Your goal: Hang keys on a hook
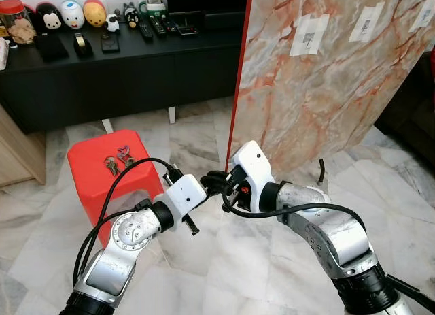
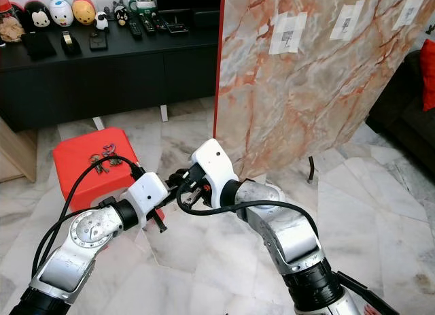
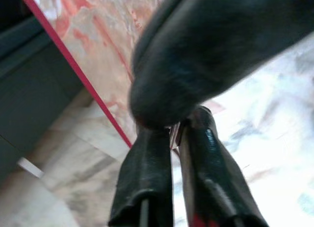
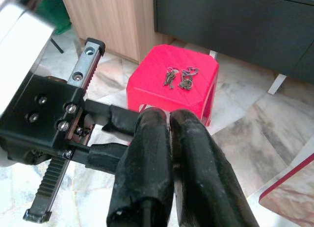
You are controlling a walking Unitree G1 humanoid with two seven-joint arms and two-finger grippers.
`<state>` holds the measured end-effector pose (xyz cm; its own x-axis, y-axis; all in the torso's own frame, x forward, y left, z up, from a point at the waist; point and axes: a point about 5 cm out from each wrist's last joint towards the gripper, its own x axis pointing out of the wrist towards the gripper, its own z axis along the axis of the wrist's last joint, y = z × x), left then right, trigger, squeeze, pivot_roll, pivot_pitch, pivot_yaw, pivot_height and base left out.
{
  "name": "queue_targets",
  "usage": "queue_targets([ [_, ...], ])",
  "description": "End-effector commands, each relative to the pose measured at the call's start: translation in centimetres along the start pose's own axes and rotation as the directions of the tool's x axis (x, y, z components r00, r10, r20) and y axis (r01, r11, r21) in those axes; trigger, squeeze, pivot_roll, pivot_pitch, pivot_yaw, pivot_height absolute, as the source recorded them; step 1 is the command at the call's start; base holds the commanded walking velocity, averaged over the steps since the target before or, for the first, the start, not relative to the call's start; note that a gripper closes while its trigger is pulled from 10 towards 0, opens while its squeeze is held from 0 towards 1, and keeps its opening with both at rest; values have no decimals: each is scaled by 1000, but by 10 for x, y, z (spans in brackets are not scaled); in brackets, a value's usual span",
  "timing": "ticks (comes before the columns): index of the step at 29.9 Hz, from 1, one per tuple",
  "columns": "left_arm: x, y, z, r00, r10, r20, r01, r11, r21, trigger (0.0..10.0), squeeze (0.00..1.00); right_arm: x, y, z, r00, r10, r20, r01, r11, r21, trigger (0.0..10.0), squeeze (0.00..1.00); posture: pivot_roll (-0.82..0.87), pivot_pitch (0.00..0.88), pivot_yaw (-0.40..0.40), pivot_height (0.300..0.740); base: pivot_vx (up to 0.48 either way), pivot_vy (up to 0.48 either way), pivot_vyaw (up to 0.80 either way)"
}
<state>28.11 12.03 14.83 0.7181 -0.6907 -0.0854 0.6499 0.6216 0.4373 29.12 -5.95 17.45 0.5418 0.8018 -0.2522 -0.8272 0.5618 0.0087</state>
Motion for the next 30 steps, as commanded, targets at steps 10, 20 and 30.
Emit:
queue_targets([
  [10, -19, -9, -7, 978, -194, -72, 185, 976, -114, 10000, 1000, -1, -5, -5, 999, -2, -37, 1, 1000, -12, 0, 0, 133, 130, -123, 740, 0, 0, 0],
  [20, -38, -19, -16, 939, -330, -97, 295, 918, -265, 10000, 0, -7, -4, -4, 995, 87, -54, -91, 992, -90, 0, 0, 132, 132, -123, 740, 0, 0, 0],
  [30, -25, -9, -4, 977, -204, -53, 187, 955, -232, 10000, 0, -7, -9, -5, 993, 91, -81, -100, 988, -114, 0, 0, 134, 135, -126, 740, 0, 0, 0],
])
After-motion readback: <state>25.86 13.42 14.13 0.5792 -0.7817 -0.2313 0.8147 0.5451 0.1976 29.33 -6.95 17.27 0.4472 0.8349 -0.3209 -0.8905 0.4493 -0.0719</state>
